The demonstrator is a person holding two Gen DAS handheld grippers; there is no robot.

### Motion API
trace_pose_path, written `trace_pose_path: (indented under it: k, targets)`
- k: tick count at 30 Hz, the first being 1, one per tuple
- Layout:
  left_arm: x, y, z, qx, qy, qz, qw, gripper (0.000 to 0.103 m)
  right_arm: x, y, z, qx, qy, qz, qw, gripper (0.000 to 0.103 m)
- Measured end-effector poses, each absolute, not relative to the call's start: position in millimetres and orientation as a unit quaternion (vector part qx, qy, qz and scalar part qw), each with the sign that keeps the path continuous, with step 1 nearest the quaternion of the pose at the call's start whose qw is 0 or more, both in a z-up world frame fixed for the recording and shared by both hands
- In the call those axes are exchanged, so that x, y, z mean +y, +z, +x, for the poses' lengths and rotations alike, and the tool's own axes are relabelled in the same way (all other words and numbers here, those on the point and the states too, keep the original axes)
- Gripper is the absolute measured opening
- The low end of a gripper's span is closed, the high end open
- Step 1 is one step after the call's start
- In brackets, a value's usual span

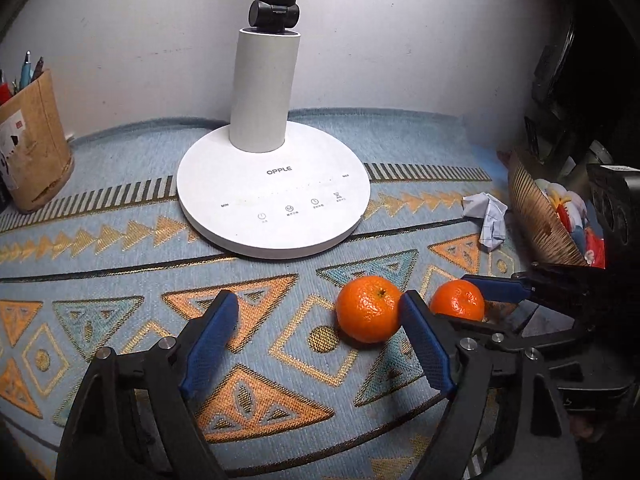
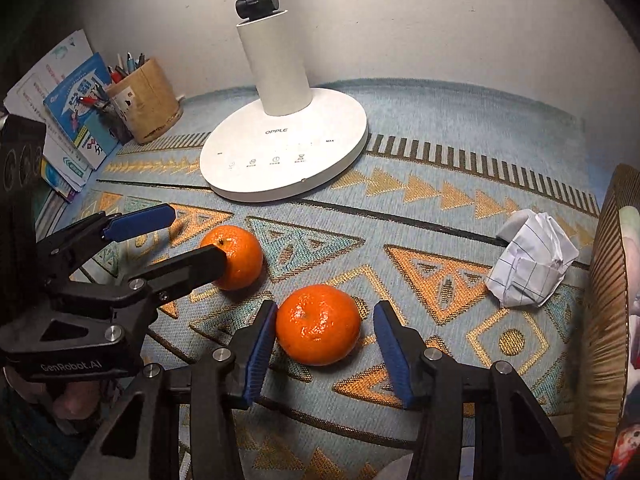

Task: Organize objects
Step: 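Grasp an orange with the left gripper while the right grasps the other orange, then carry both oranges into the bowl and open both grippers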

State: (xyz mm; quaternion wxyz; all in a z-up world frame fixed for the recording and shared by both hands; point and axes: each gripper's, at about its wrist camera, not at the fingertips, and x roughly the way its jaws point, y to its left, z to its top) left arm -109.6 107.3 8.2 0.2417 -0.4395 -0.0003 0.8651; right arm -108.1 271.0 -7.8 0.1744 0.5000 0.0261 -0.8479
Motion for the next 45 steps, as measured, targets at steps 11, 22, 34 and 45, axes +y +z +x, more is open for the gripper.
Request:
trace_pose_path:
  k: [11,22,34,45]
  targets:
    - [148,-3,-102,0.078,0.855,-0.449,0.246,0.050,277,-8,-91,0.043,-0.853,0.490,0.172,0.039]
    - [165,39,-68,0.104,0.876,-0.407,0.238,0.035,302,28,-61,-0.001,-0.867,0.457,0.196,0.039]
    - [297,119,-45,0.099,0.872,-0.336,0.341,0.035,459,130,-41,-0.059,-0.929,0.362,0.051,0.039]
    - [395,90,-56,0.094,0.834,-0.379,0.390,0.035,588,98,-28,-0.156,-0.901,0.401,-0.047,0.040]
